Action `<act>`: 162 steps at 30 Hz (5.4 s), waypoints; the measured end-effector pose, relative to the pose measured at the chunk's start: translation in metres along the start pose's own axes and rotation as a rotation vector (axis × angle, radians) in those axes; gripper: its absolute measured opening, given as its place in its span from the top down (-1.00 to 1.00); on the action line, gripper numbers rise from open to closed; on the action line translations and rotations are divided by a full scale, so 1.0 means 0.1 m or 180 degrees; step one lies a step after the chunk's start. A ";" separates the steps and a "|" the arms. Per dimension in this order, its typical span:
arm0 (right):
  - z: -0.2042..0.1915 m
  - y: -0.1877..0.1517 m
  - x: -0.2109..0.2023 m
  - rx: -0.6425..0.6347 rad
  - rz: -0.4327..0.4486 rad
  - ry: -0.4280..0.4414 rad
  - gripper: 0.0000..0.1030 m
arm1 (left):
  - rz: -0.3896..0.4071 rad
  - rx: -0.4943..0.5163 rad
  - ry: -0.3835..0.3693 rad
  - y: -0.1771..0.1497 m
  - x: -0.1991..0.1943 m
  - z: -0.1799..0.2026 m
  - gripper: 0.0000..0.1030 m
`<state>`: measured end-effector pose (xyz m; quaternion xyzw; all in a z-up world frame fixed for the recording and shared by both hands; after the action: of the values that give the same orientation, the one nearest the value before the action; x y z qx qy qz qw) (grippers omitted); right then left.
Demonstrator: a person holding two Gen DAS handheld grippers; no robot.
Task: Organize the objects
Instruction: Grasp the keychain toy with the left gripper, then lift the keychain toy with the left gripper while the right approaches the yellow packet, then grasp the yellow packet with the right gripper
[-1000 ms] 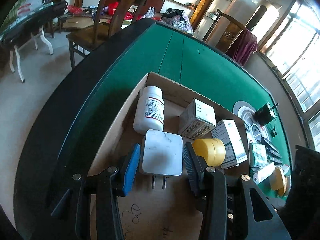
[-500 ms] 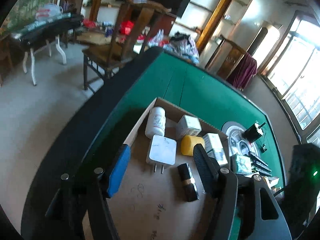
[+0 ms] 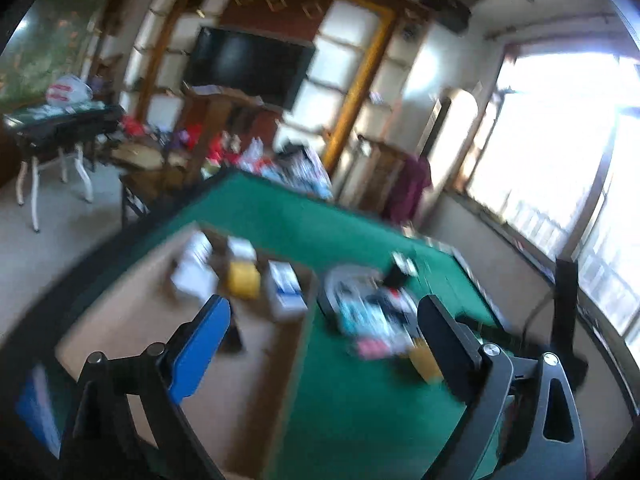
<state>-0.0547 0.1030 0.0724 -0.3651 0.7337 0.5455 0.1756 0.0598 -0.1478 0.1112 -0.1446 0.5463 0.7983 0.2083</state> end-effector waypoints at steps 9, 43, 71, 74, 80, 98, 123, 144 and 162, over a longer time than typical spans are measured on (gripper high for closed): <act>0.43 0.06 0.29 0.0573 -0.0134 0.0815 -0.90 | -0.0612 0.0015 -0.0004 -0.31 0.35 0.19 -0.79; 0.66 0.08 0.37 0.0900 -0.0217 0.1840 -0.92 | -0.1449 0.2014 -0.0027 -0.98 1.88 1.51 -0.71; 1.21 0.12 0.22 0.0918 0.0090 0.0494 -0.91 | -0.1604 0.1130 -0.0315 -1.12 1.15 0.94 0.10; 1.22 0.14 0.25 0.0820 0.0112 0.0325 -0.91 | -0.1633 0.1135 -0.0320 -1.14 1.15 0.93 0.08; 1.23 0.18 0.42 0.0637 0.0025 -0.0016 -0.92 | -0.1678 0.1127 -0.0354 -1.18 1.08 0.96 -0.01; 0.71 -0.03 0.35 0.0413 -0.0398 0.1115 -0.92 | -0.1620 0.1140 -0.0241 -1.17 1.11 1.00 -0.01; 0.58 -0.38 -0.05 0.0049 -0.0416 0.0414 -0.92 | -0.0885 0.0829 -0.0434 -0.56 0.26 0.70 0.22; 0.08 -0.86 0.14 -0.0896 -0.0802 -0.0562 -0.23 | -0.0579 0.0355 0.0186 -0.11 -0.04 -0.48 0.22; -1.87 -0.54 0.26 -0.1330 -0.0772 0.0715 -0.24 | -0.0766 0.0517 0.0620 0.24 0.57 -1.04 0.22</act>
<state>-0.0063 -0.0866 0.0832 -0.5370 0.5710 0.6161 0.0779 -0.0014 -0.2426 0.0669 -0.2683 0.6054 0.7031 0.2594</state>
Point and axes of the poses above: each gripper's, at about its wrist camera, not at the fingertips, and x roughly the way its jaws point, z to its right, y to its top, the point moved 3 cm from there along x, roughly the way its jaws point
